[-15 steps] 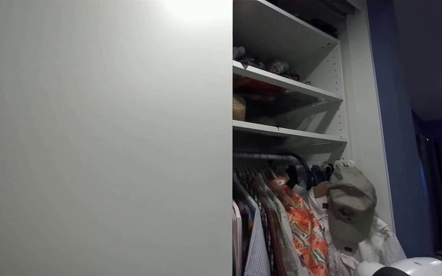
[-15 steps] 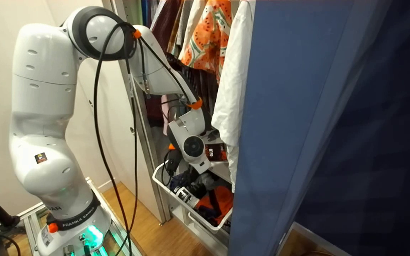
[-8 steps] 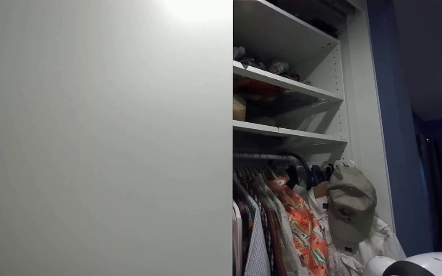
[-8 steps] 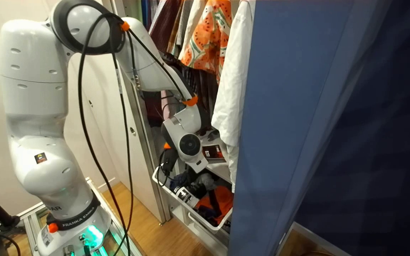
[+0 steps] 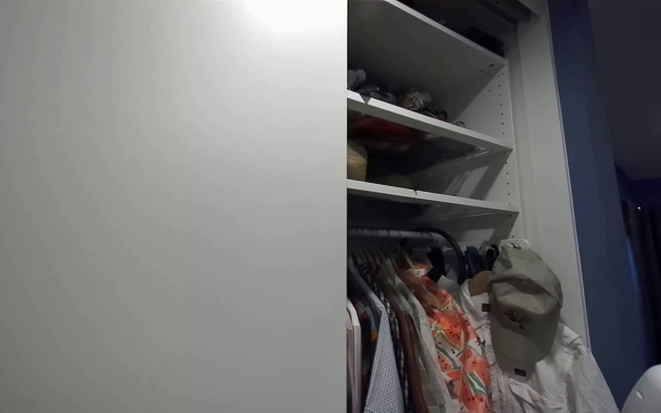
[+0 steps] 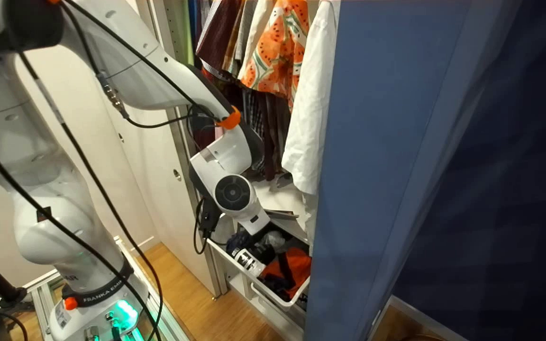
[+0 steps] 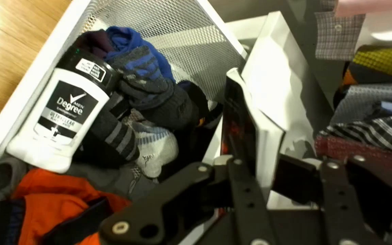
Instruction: Put the book in the open drawer
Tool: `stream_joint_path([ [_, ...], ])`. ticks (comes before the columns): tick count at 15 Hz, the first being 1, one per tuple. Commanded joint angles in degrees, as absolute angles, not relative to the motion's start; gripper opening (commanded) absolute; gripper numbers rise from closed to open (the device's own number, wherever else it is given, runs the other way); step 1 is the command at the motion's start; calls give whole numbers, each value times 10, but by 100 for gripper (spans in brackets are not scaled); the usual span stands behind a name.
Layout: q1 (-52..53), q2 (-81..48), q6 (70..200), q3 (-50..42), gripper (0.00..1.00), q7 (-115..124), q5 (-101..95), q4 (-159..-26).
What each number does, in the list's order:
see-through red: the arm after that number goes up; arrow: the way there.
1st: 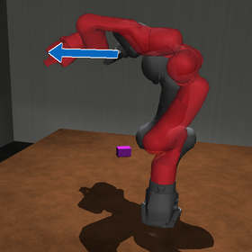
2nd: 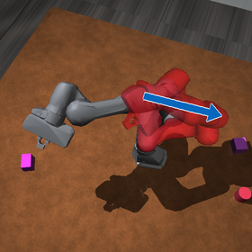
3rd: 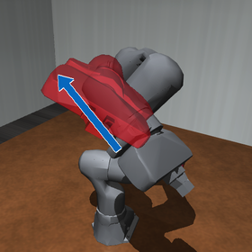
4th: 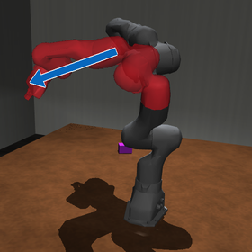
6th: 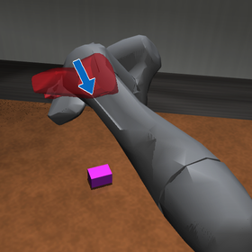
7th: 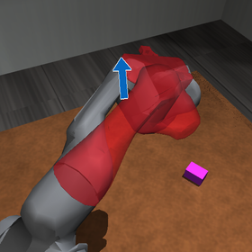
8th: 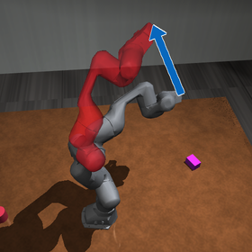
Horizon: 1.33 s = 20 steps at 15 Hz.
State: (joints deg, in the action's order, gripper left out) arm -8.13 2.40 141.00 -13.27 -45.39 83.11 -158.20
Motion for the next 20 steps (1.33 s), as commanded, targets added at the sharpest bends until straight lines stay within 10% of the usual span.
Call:
stream_joint_path([
  [1,-117,83,1417,-138,2,-364,782,-1581],
  [20,-167,92,1272,-155,2,-45,443,-1571],
])
